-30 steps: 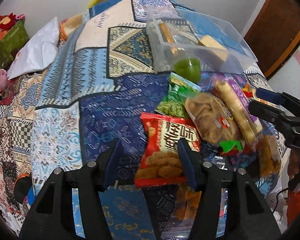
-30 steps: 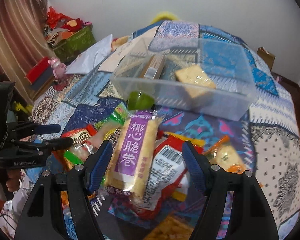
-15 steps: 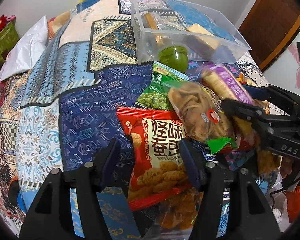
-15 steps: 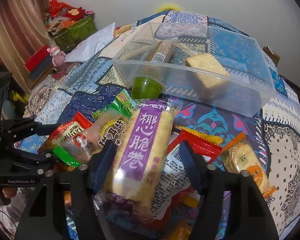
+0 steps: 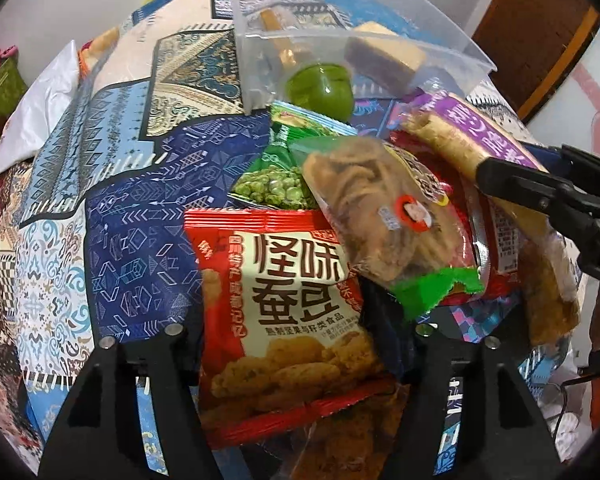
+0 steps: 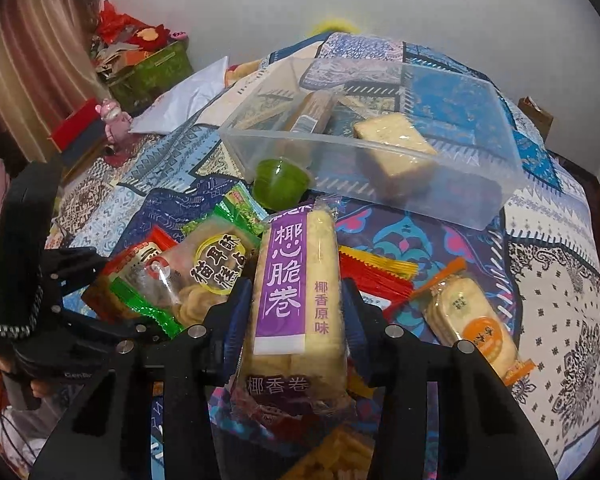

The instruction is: Organize snacks

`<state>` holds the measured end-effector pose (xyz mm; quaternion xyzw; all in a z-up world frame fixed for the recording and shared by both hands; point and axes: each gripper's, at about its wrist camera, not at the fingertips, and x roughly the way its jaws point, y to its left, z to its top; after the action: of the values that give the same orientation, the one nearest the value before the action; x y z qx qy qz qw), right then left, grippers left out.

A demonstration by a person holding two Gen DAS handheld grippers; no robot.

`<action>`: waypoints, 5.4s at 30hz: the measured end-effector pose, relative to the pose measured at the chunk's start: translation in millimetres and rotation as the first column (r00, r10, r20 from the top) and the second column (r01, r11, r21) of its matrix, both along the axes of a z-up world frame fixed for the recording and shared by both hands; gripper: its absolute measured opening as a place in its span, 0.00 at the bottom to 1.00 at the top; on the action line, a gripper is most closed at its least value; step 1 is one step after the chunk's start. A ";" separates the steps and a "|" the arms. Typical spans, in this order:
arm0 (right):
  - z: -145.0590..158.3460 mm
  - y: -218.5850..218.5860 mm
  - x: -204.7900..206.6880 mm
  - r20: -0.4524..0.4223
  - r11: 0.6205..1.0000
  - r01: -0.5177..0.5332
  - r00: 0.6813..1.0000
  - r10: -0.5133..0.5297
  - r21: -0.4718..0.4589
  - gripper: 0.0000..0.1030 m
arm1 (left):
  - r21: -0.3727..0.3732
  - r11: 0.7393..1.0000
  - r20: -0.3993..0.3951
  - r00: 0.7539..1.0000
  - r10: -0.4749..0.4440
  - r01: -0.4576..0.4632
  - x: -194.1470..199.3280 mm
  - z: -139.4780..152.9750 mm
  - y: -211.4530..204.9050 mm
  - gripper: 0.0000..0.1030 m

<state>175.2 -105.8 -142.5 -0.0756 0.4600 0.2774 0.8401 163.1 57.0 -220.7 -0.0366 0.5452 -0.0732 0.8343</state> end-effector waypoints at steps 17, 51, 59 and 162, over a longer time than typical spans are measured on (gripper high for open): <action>31.0 -24.4 9.0 0.070 0.996 0.061 0.995 -0.066 0.063 0.40 | -0.011 0.991 0.177 0.976 0.131 -0.131 -6.7 69.2 50.5 0.56; 33.1 -43.0 135.6 0.113 0.981 0.182 0.975 -0.189 0.068 0.40 | -0.094 0.995 0.226 0.972 0.066 -0.045 174.7 78.3 -30.0 0.56; 14.3 -35.1 144.5 0.090 0.988 0.153 0.984 -0.154 0.019 0.40 | -0.060 0.997 0.158 0.986 0.049 -0.040 193.6 47.0 -38.7 0.56; 19.3 -80.6 -66.3 0.057 0.973 0.224 0.972 -0.227 0.047 0.48 | -0.029 0.995 0.185 0.977 0.104 -0.100 -68.0 61.6 16.2 0.54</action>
<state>108.8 -186.4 -123.1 -0.0145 0.4336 0.1870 0.8814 95.1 73.2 -159.1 -0.0656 0.4614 -0.0388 0.8839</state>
